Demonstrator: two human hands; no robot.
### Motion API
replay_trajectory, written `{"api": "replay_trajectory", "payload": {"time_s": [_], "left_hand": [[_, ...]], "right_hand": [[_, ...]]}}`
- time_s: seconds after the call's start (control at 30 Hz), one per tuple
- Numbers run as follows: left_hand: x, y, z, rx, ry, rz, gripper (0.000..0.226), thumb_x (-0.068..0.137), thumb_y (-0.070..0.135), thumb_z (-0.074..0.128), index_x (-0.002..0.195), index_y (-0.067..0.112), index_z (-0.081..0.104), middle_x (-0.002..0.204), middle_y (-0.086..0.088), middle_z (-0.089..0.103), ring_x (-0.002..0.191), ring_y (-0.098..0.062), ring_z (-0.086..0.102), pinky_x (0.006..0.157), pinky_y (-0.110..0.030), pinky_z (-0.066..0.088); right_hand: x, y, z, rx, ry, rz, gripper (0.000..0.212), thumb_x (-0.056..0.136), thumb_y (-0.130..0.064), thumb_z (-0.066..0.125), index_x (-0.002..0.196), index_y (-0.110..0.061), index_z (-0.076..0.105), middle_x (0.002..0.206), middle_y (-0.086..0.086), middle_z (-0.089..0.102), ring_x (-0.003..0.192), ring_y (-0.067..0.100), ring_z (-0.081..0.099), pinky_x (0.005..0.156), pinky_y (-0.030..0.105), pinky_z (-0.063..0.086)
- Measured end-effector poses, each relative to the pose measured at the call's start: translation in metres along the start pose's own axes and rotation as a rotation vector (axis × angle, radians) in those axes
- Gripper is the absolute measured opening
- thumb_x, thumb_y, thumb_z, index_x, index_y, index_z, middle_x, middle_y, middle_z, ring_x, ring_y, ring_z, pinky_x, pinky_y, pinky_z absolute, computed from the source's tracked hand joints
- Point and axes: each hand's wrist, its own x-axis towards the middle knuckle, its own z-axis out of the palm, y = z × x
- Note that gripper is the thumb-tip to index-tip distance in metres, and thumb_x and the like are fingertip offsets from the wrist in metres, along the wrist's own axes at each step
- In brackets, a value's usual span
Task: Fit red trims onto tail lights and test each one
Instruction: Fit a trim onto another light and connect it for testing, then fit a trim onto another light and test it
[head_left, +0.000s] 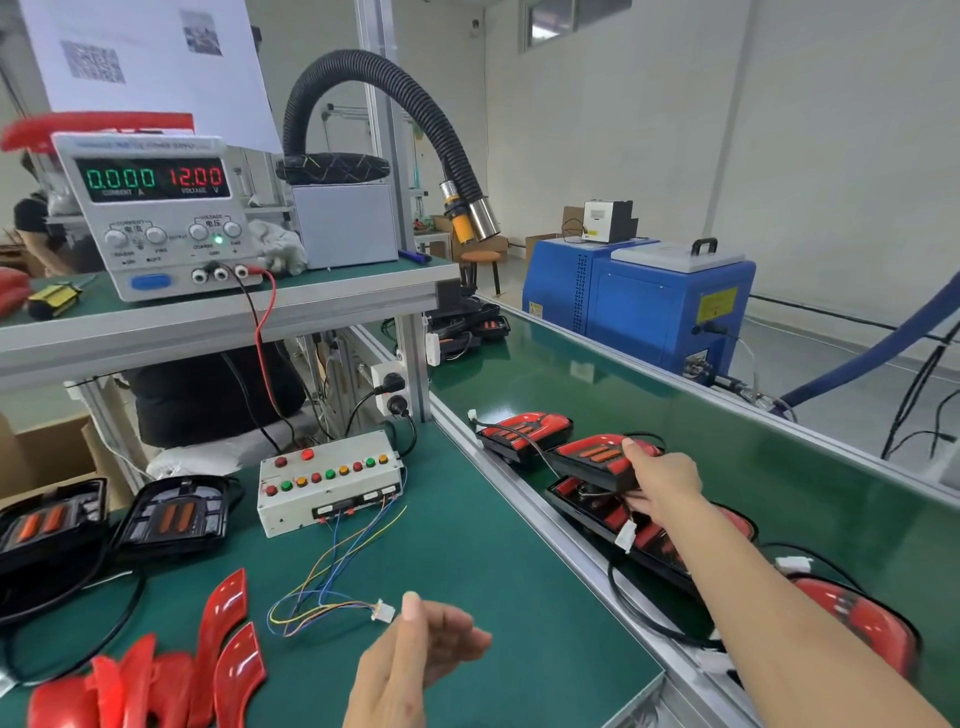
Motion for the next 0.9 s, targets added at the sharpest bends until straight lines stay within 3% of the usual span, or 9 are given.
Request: {"api": "replay_trajectory", "payload": {"time_s": [0.17,0.27,0.4,0.47,0.57,0.67,0.77,0.83,0.9], "left_hand": [[0.000,-0.007,-0.005,0.046,-0.046,-0.016,0.061,0.108,0.029,0.027,0.083,-0.006,0.071,0.080,-0.021,0.076,0.077,-0.031,0.076,0.094,-0.049,0.052],[-0.001,-0.009,-0.011,0.018,-0.056,-0.017,0.063,0.107,0.030,0.026,0.083,-0.007,0.071,0.080,-0.023,0.075,0.077,-0.032,0.076,0.091,-0.047,0.053],[-0.001,-0.011,-0.019,0.007,-0.028,0.012,0.063,0.106,0.031,0.025,0.083,-0.007,0.070,0.080,-0.023,0.075,0.078,-0.032,0.076,0.093,-0.048,0.053],[-0.001,-0.011,-0.023,0.006,0.005,0.041,0.061,0.107,0.029,0.028,0.081,-0.003,0.072,0.080,-0.022,0.076,0.080,-0.032,0.076,0.094,-0.050,0.052],[0.001,-0.008,-0.033,-0.024,0.056,0.056,0.059,0.106,0.029,0.032,0.075,0.004,0.075,0.080,-0.021,0.076,0.082,-0.034,0.075,0.096,-0.053,0.052],[0.004,-0.005,-0.045,-0.026,0.109,0.060,0.061,0.096,0.046,0.034,0.082,0.002,0.074,0.081,-0.018,0.077,0.083,-0.030,0.076,0.092,-0.047,0.055],[0.006,0.003,-0.065,0.045,0.166,0.082,0.058,0.088,0.056,0.037,0.082,0.013,0.076,0.084,-0.009,0.079,0.083,-0.021,0.076,0.081,-0.032,0.054],[0.009,0.007,-0.089,0.119,0.212,0.126,0.048,0.093,0.053,0.041,0.081,0.023,0.076,0.084,-0.004,0.079,0.084,-0.017,0.075,0.078,-0.026,0.053],[0.016,0.011,-0.121,0.201,0.296,0.150,0.036,0.103,0.039,0.052,0.079,0.024,0.074,0.082,-0.003,0.078,0.084,-0.020,0.074,0.082,-0.033,0.057]], "right_hand": [[-0.010,0.007,0.009,-0.099,0.099,-0.066,0.052,0.099,-0.044,0.062,0.111,0.007,0.060,0.122,0.021,0.057,0.120,0.040,0.055,0.067,0.045,0.063],[-0.011,0.011,0.010,-0.246,0.127,-0.083,0.070,0.102,-0.055,0.046,0.118,0.011,0.061,0.128,0.027,0.059,0.127,0.042,0.047,0.093,0.054,0.055],[-0.028,0.003,0.003,-0.330,0.225,-0.042,0.082,0.101,-0.062,0.040,0.143,0.009,0.041,0.142,0.032,0.040,0.128,0.045,0.043,0.106,0.049,0.040],[-0.046,-0.001,0.003,-0.295,0.315,-0.187,0.076,0.101,-0.054,0.046,0.146,0.006,0.038,0.144,0.031,0.036,0.131,0.046,0.039,0.109,0.050,0.035],[-0.084,-0.001,0.014,-0.088,0.359,-0.629,0.057,0.102,-0.041,0.051,0.145,-0.005,0.046,0.142,0.018,0.038,0.133,0.035,0.039,0.112,0.047,0.032],[-0.133,0.004,0.038,0.032,0.195,-0.865,0.035,0.101,-0.035,0.052,0.129,-0.014,0.060,0.126,-0.002,0.045,0.115,0.018,0.051,0.105,0.032,0.040],[-0.184,0.032,0.067,0.029,-0.114,-0.899,0.012,0.103,-0.030,0.055,0.112,-0.032,0.061,0.107,-0.019,0.057,0.100,0.000,0.058,0.083,0.005,0.041],[-0.210,0.063,0.090,-0.074,-0.385,-0.772,0.011,0.101,-0.029,0.058,0.106,-0.037,0.063,0.099,-0.017,0.068,0.096,-0.002,0.062,0.077,0.012,0.044],[-0.228,0.089,0.110,-0.164,-0.513,-0.609,0.008,0.097,-0.027,0.064,0.100,-0.033,0.068,0.086,-0.008,0.073,0.087,0.012,0.067,0.076,0.026,0.045]]}}
